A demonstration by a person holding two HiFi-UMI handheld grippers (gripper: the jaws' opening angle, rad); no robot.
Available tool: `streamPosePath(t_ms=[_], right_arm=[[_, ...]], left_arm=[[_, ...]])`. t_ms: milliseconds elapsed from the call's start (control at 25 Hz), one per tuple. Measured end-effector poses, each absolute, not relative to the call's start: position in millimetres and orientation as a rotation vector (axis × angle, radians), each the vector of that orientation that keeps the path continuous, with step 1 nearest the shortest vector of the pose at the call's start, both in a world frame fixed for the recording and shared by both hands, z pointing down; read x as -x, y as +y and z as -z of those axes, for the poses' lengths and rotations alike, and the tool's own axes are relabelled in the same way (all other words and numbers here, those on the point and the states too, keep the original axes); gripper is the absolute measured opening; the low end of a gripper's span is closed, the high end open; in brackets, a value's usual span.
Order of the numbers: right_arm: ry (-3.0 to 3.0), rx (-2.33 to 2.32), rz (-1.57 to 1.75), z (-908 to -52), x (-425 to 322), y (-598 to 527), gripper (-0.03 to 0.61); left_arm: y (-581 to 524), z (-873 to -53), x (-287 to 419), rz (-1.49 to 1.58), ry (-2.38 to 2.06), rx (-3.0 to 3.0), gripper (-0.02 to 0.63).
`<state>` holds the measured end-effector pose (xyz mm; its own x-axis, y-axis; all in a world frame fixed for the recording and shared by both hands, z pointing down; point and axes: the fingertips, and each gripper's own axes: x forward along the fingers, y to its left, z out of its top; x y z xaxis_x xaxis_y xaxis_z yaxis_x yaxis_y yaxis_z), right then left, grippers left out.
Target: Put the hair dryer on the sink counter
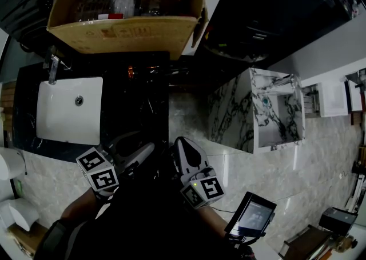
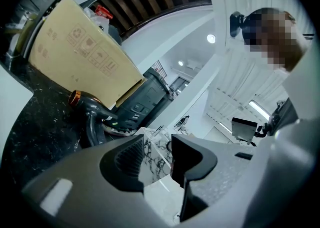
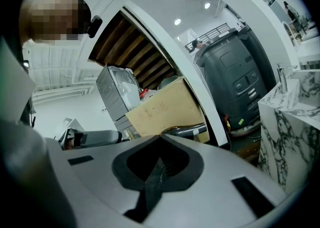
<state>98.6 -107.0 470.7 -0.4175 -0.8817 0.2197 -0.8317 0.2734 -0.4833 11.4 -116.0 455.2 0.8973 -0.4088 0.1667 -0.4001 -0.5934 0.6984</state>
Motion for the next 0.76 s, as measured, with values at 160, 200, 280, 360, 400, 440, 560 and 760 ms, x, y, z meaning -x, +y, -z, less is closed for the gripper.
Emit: streamPosePath(t_ms=[160,200,280,360,400,440,560,760], right_arm=[[2.422,1.648,0.821,-469.9,-100.5,-108.3,-0.005],[2.417,1.645,0.813,-468.6,-100.7,-109.2,-0.005],[2.416,1.632,0.801,-465.9,-99.9,-110.6,-0.005],[2.435,1.633,0.794,-467.4,-99.7,-109.9,-0.005],[2.437,1.632,0.792,-467.4,-99.6,-110.0,-0.005],[2.433,1.628,0.79,-466.3,-99.3,-110.5,-0.005],[2.433,1.63,0.794,-466.7,-99.9,-110.4,-0.005],[2.411,1.615,0.789,-462.1,-99.5,-112.7,-0.005]], left_arm=[[-116.5,-455.4,-11.5,0.016,-0.578,-2.266,0.169],[-116.5,-455.5,-11.7,0.016,-0.578,-2.266,0.169],[-116.7,-455.6,-12.0,0.015,-0.578,-2.266,0.169],[-116.9,-455.8,-12.2,0.015,-0.578,-2.267,0.169],[-117.1,-456.1,-12.2,0.014,-0.578,-2.266,0.169],[-117.2,-456.6,-12.3,0.013,-0.579,-2.266,0.169],[-117.4,-457.7,-12.6,0.01,-0.58,-2.264,0.169],[-118.5,-458.2,-12.9,0.005,-0.582,-2.263,0.169]])
